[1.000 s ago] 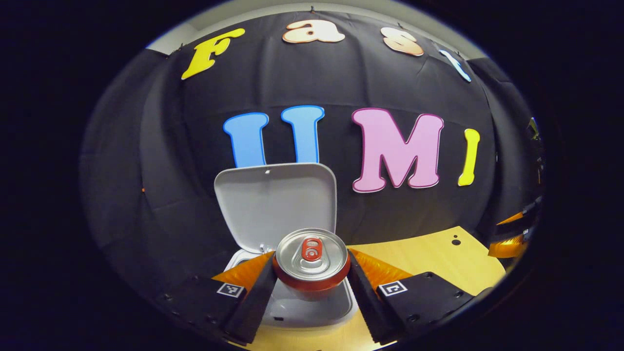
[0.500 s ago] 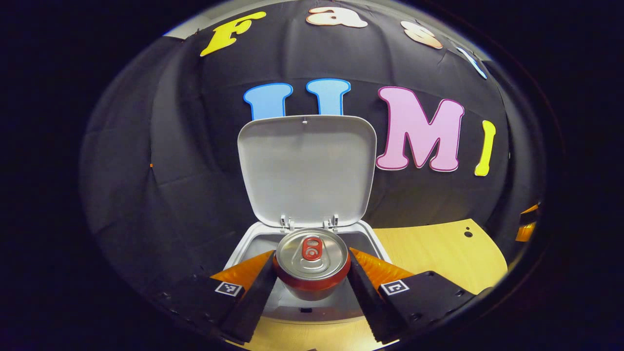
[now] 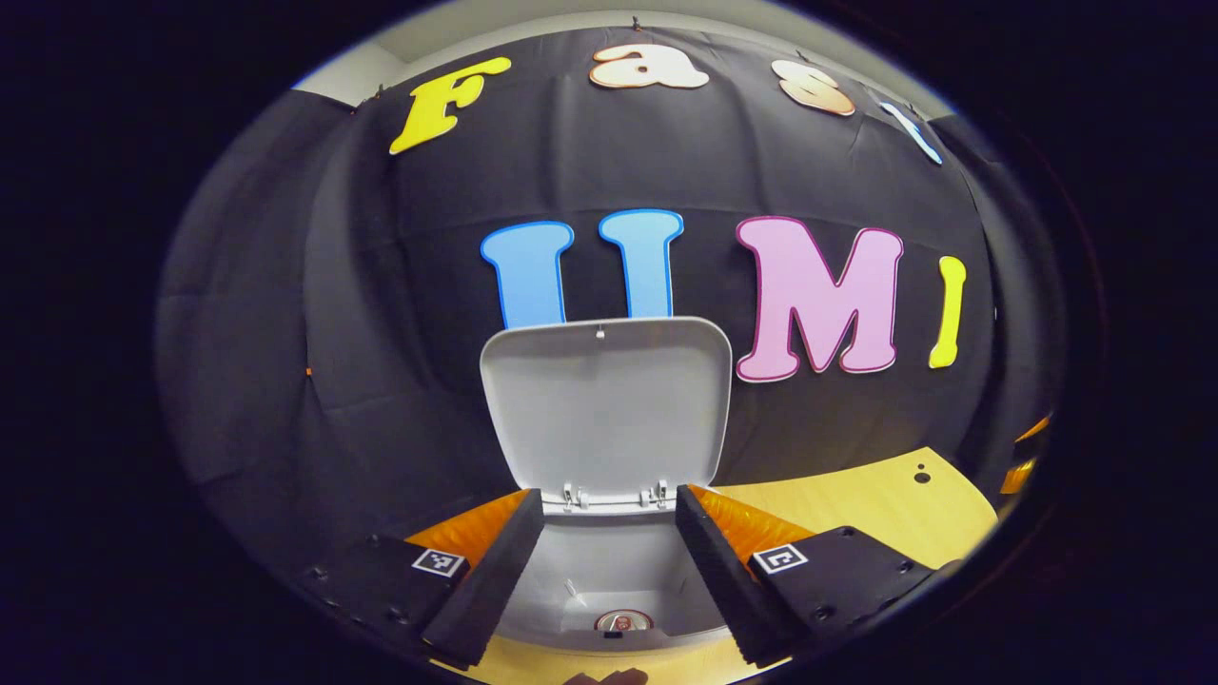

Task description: Press the lid of the desktop garbage bin to open it, pick up the crumpled paper on the desktop and throw it into the bin, then pick up the pop can on the desktop and drop it into the bin, and finally close the garbage bin lid.

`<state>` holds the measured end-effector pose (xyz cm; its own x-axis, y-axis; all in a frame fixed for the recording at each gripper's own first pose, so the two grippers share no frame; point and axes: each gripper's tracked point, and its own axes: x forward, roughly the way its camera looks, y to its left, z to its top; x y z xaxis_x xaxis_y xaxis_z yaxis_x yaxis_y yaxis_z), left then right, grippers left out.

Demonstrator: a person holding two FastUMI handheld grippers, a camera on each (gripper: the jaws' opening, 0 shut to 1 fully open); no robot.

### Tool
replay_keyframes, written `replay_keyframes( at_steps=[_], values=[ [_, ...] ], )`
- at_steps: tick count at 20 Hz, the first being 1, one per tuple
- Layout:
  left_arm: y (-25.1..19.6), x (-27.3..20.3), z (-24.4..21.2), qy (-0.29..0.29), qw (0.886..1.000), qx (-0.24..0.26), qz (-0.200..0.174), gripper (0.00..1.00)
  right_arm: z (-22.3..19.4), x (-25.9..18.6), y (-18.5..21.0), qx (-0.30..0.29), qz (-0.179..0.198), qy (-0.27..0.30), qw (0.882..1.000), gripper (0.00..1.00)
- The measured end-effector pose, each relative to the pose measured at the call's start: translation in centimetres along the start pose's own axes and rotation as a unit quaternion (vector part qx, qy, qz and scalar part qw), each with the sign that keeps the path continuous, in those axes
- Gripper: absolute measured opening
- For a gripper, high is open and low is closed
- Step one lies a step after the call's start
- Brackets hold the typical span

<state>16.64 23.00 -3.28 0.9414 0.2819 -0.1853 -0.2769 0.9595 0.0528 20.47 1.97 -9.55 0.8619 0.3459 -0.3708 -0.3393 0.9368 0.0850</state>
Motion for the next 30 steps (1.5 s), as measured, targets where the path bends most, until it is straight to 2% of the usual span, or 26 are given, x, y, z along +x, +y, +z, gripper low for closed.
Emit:
replay_keyframes(
  at_steps=[3,6,10,12,14,16,17,18,20,21,26,30],
  values=[
    [0.6,0.5,5.2,-0.044,0.999,-0.023,0.001,0.94,-0.3,-0.1,0.0,0.008,-0.001,0.000,1.000,0.97],
    [1.1,2.3,9.7,-0.084,0.996,-0.012,0.002,0.93,-0.7,-0.2,0.5,0.012,0.004,0.002,1.000,0.96],
    [0.6,6.0,12.2,-0.092,0.995,-0.042,-0.005,0.93,-0.5,-0.6,1.8,0.021,0.018,-0.003,1.000,0.96],
    [1.0,8.1,12.6,-0.089,0.995,-0.033,0.003,0.93,-0.7,-0.4,2.6,0.022,0.024,-0.002,0.999,0.95],
    [0.5,10.5,11.5,-0.061,0.998,0.006,0.001,0.93,-0.5,-0.6,3.1,0.016,0.031,-0.006,0.999,0.95],
    [0.1,11.1,8.6,-0.005,1.000,0.001,-0.004,0.93,-0.5,-0.5,2.8,0.010,0.029,-0.005,0.999,0.95],
    [0.5,11.1,8.8,-0.003,1.000,-0.006,-0.001,0.98,-0.3,-0.6,2.7,0.011,0.029,-0.006,1.000,0.95],
    [0.8,10.5,6.9,0.035,0.999,0.002,0.005,0.94,-0.4,-0.6,2.4,0.013,0.028,-0.005,0.999,0.95],
    [0.1,8.4,5.0,0.064,0.998,-0.010,-0.014,0.98,-0.7,-0.5,2.2,0.013,0.026,-0.003,1.000,0.95],
    [0.6,6.7,3.1,0.087,0.996,-0.006,-0.014,0.94,-0.9,-0.4,2.0,0.012,0.024,-0.001,1.000,0.95],
    [-0.2,2.1,-3.9,0.179,0.983,-0.021,-0.037,0.96,-1.3,0.4,2.2,0.025,0.032,0.006,0.999,0.95],
    [-0.3,0.6,-7.2,0.226,0.973,-0.008,-0.052,1.00,-1.5,1.3,3.4,0.022,0.045,0.010,0.999,0.95]
  ],
)
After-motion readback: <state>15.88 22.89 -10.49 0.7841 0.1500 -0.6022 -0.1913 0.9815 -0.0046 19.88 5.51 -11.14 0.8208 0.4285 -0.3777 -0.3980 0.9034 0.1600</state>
